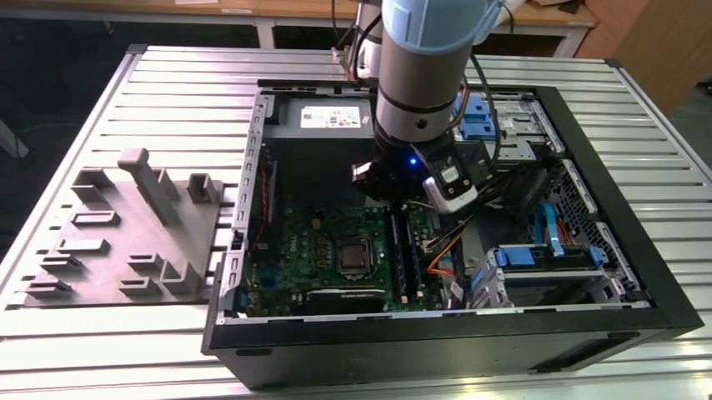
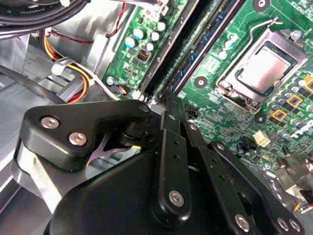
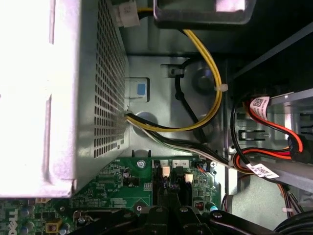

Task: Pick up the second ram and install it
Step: 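Press down the second ram until it locks into place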

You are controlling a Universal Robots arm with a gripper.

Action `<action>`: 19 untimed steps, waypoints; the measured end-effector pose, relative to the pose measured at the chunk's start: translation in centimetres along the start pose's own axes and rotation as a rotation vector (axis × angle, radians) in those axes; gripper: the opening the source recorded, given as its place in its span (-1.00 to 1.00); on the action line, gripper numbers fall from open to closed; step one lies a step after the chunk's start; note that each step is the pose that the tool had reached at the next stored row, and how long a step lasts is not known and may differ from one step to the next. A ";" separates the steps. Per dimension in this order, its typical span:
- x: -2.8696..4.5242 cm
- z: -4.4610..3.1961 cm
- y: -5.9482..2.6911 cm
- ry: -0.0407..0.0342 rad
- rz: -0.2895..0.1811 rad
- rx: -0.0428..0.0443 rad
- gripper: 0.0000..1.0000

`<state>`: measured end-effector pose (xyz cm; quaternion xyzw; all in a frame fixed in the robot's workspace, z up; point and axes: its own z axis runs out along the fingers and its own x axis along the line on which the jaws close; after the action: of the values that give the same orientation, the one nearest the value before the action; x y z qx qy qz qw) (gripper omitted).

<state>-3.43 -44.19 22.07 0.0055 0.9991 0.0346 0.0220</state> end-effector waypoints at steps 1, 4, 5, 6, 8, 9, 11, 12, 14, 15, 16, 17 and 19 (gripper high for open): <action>0.01 0.06 0.00 0.0001 0.000 0.0005 -0.80; 0.01 0.10 0.00 0.0001 0.000 0.0005 -0.80; 0.01 0.12 0.00 0.0000 0.000 0.0001 -0.80; 0.01 0.12 0.00 0.0000 0.000 0.0002 -0.80; 0.01 0.13 0.00 0.0000 0.000 0.0002 -0.80; 0.01 0.20 0.00 -0.0001 0.000 -0.0001 -0.80; 0.03 0.32 -0.01 -0.0001 0.000 -0.0001 -0.80; 0.03 0.32 -0.01 -0.0001 0.000 0.0001 -0.80; 0.03 0.32 -0.01 -0.0001 0.000 0.0002 -0.80; 0.03 0.32 -0.01 -0.0001 0.000 0.0002 -0.80; 0.03 0.32 -0.02 -0.0001 0.000 0.0002 -0.80; 0.03 0.33 -0.01 -0.0001 0.000 0.0002 -0.80; 0.03 0.33 -0.01 -0.0001 0.000 0.0002 -0.80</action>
<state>-3.45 -44.18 21.73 0.0056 0.9991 0.0345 0.0221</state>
